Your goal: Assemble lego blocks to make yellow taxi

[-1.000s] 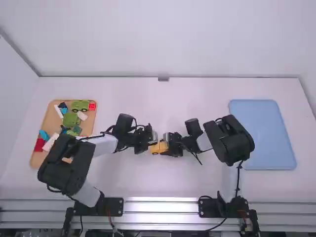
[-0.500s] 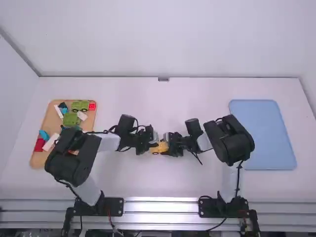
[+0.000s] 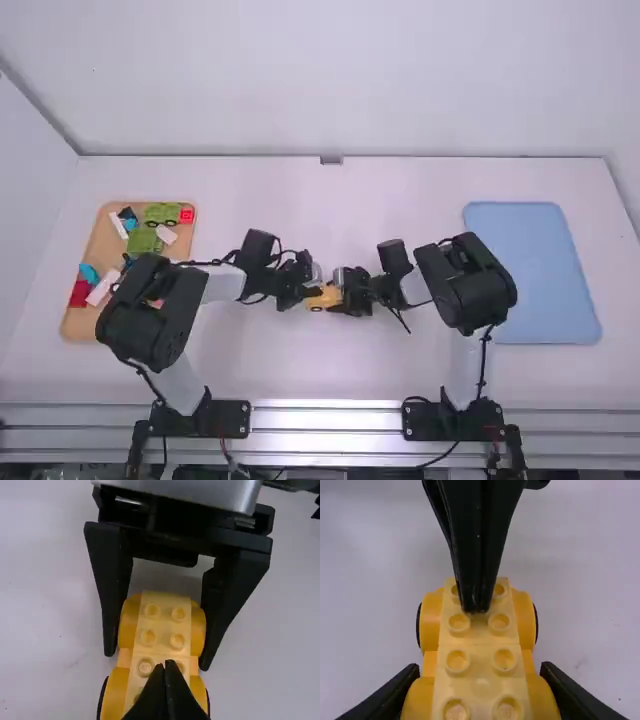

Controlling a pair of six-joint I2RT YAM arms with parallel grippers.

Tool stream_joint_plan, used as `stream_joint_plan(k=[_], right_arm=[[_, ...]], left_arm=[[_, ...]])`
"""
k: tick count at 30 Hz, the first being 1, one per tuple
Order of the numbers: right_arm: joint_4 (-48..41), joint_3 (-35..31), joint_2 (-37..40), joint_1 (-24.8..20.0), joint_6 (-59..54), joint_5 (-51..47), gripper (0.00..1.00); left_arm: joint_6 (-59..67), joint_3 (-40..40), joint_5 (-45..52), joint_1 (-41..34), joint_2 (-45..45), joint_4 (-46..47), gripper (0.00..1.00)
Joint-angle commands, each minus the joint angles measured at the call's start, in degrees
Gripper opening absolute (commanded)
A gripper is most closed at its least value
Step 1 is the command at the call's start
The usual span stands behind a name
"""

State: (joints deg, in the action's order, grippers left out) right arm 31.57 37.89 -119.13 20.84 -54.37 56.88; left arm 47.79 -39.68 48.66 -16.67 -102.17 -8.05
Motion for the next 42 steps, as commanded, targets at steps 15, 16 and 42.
stream_joint_plan(k=[15, 16, 42], right_arm=[[-7.45, 4.39, -0.87, -1.40, -1.07, 0.07, 0.57], [-11.19, 5.97, -0.87, -1.68, -3.54, 0.09, 0.57], [-21.33, 11.30, -0.63, -1.75, -5.44, -11.47, 0.74]], left_arm=[[-1.05, -13.51, -22.95, 0.92, 20.24, 24.48, 0.99], [-2.38, -13.33, -24.37, 0.94, 21.40, 24.55, 0.99], [-32.13, -12.37, -52.87, 1.60, 23.32, 22.80, 0.99]])
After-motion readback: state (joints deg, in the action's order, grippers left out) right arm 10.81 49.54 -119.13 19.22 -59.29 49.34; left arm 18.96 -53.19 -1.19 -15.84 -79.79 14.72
